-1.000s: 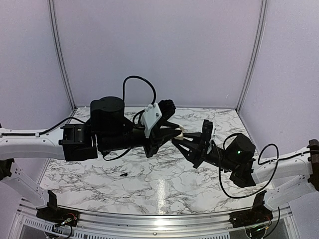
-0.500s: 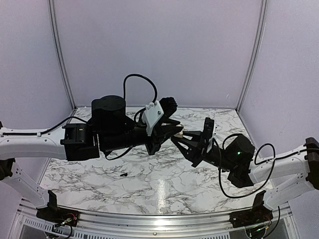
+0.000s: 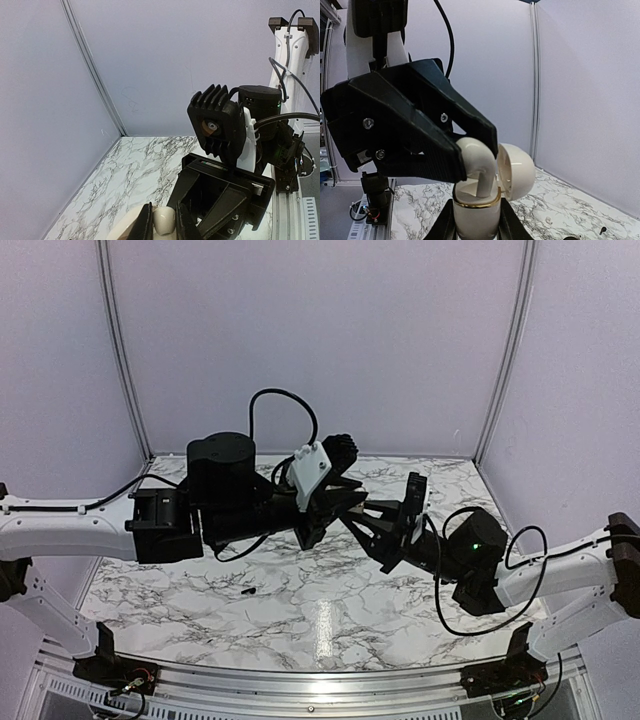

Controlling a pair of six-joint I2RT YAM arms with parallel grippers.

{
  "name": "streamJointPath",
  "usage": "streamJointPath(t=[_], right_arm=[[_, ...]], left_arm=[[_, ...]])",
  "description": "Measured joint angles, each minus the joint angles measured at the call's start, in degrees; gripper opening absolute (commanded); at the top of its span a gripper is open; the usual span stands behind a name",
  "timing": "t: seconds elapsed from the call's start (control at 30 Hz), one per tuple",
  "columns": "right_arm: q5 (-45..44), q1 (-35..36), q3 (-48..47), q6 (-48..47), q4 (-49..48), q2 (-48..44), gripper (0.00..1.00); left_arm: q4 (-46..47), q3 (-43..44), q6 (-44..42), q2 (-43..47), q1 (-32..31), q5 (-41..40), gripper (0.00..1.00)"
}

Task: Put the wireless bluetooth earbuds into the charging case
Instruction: Insert the right earbud into the right side groove of the charging case.

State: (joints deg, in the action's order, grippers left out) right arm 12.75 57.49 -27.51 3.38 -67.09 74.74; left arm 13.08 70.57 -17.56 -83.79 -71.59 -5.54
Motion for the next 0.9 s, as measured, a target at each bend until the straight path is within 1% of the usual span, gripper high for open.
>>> streamJointPath(t=[0.13,0.23,0.37,0.73,0.9], right_arm=[[-0.22,-0.02,0.00,0.07,0.04,0.00,0.00],[-0.26,-0.02,0.00,0.07,0.00,0.00,0.00],[-0.31,-0.02,0.00,0.07,0.00,-0.09,0.00],[0.04,-0.02,0.00,0.07,-0.07,-0.83,0.00],[1.27,-0.02,0.00,0.11,-0.13,-0.96,0.00]], left_arm=[[0.44,0.00,0.02,-0.26,-0.04,-0.76,0.08],[0.52,0.00,0.04,-0.28,-0.11,-1.55,0.12],[0.52,0.00,0.13,-0.28,-0.31,-2.40,0.14],[1.18,-0.02,0.70,-0.26,-0.52,-2.27,0.16],[0.04,0.11,0.61,-0.11,-0.52,-1.03,0.18]])
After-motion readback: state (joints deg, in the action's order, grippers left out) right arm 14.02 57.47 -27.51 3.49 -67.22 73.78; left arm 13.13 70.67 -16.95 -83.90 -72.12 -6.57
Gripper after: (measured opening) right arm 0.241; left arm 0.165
